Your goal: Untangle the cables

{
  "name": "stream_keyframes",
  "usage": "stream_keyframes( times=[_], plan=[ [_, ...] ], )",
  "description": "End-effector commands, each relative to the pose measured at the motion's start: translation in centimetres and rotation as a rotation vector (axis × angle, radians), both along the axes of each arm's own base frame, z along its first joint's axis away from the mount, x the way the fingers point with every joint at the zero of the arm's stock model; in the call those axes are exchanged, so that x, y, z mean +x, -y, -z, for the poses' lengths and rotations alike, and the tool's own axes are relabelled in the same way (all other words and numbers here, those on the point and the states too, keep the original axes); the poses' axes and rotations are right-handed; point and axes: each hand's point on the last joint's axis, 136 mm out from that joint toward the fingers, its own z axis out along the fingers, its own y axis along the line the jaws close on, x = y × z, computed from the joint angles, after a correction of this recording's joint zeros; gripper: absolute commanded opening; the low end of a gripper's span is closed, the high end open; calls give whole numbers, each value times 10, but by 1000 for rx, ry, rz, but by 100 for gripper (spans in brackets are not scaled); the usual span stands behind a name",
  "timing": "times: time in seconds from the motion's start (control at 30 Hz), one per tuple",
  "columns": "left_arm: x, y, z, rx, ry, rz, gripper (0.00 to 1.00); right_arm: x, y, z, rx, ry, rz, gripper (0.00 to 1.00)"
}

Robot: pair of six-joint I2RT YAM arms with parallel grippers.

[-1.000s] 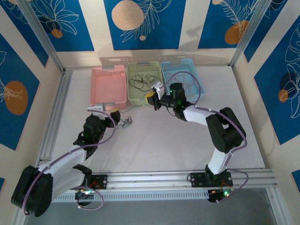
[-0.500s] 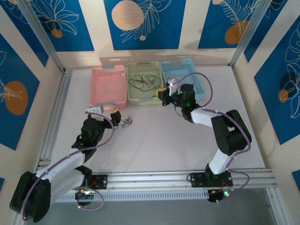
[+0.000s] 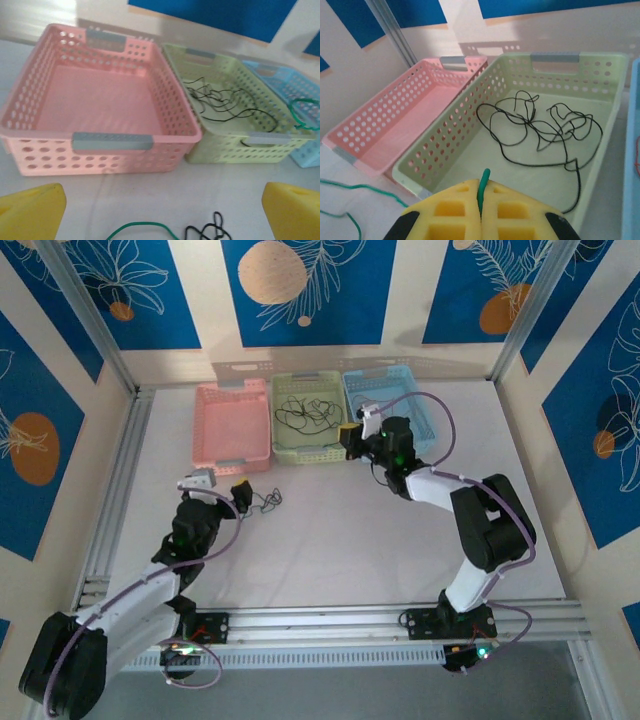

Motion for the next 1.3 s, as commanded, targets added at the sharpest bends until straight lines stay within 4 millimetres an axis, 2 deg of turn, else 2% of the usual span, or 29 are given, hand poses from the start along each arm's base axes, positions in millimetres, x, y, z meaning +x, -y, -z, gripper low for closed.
stream_keyframes(
  times=[0.0, 0.17, 0.23, 0.43, 0.53, 0.6, 0.63, 0.7, 0.73, 0.77, 0.83, 0.93, 1.1, 1.17, 1.27],
  plan=[
    [-1, -26, -15, -17, 39, -140, 99, 20, -19, -29, 54, -13, 52, 0],
    [-10, -40, -18, -29, 72, -199, 98, 50, -59, -52, 70, -60, 97, 0],
    [-12, -42, -18, -33, 78, -207, 97, 64, -78, -52, 95, -94, 99, 0],
    [-12, -43, -18, -34, 78, -213, 97, 102, -124, -34, 200, -207, 157, 0],
    [-12, -42, -18, -33, 76, -210, 97, 115, -148, -16, 226, -283, 164, 1],
    [-12, -42, -18, -33, 77, -209, 97, 118, -168, -12, 247, -313, 127, 6],
    [-12, -42, -18, -32, 75, -208, 97, 119, -177, -7, 249, -332, 108, 12],
    [-11, -42, -18, -32, 75, -207, 97, 117, -193, -5, 257, -379, 65, 36],
    [-11, -42, -17, -31, 73, -206, 97, 116, -195, -5, 252, -396, 62, 46],
    [-11, -41, -18, -31, 73, -206, 97, 115, -196, -6, 241, -403, 61, 53],
    [-10, -41, -17, -31, 72, -205, 97, 109, -200, -15, 224, -370, 15, 57],
    [-10, -41, -17, -30, 69, -202, 97, 94, -199, -32, 204, -327, -68, 58],
    [-10, -40, -17, -30, 68, -200, 97, 60, -167, -49, 133, -233, -151, 56],
    [-10, -41, -16, -30, 68, -203, 97, 41, -152, -45, 75, -179, -199, 54],
    [-10, -41, -17, -29, 69, -203, 97, 11, -144, -26, -27, -147, -297, 52]
  ],
)
